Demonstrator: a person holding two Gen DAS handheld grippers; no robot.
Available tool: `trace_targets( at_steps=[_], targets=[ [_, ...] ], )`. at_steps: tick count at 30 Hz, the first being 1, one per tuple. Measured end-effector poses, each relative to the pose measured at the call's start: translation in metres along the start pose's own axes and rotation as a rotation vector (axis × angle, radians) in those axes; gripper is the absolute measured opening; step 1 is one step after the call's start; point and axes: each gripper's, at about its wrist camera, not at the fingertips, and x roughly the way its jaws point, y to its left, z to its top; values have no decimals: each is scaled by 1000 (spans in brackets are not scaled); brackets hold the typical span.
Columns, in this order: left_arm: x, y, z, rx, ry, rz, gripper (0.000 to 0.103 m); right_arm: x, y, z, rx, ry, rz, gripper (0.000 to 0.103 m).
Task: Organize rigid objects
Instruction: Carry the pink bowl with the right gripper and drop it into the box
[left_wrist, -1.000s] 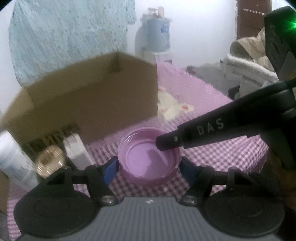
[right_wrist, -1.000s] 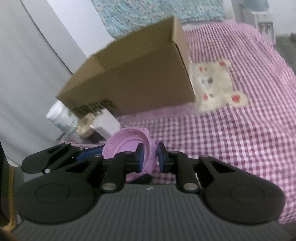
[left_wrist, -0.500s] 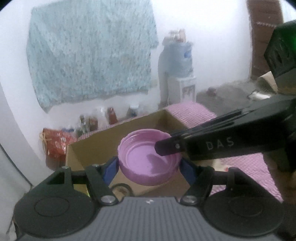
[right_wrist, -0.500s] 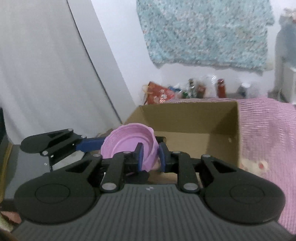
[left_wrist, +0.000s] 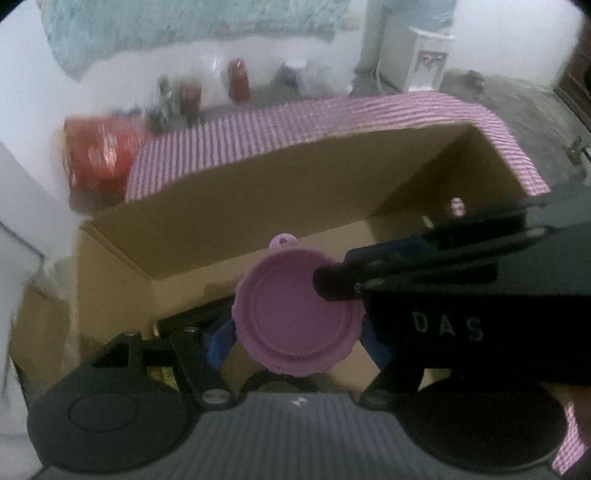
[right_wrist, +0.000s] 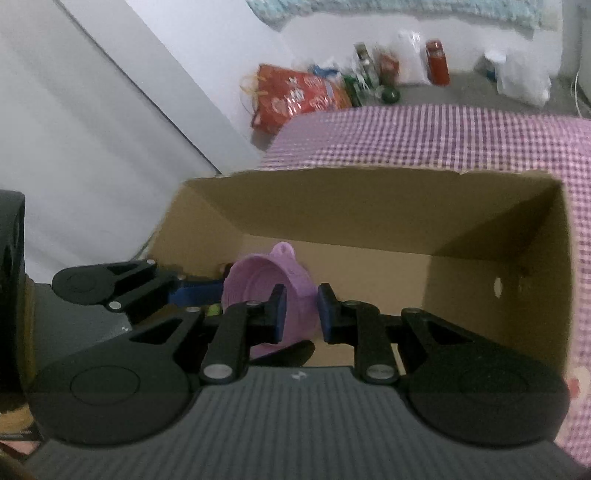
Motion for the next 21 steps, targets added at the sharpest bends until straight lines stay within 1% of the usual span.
trace_targets(
  at_steps=[3,7,9,10,13,16,21],
  targets=[
    [13,9,2,-22,30,-2,73,18,-11,7,17,31,-8,18],
    [27,15,12,-45,54,-7,73,32,-22,9,30,46,-18,18],
    [28,15,11,-55,59,-12,73,41,-26,9,40,46,-24,18],
    [35,12,14,-58,63,-7,73,44,-28,10,42,42,-26,18],
    [38,10,13,-51,64,12,73,47,-32,10,52,26,-28,18],
    [32,10,9,-51,46,6,74,42,-36,9,58,3,-17,19],
    [8,11,5,-68,-8,-15,74,8,-37,1,63,-62,1,20]
  ],
)
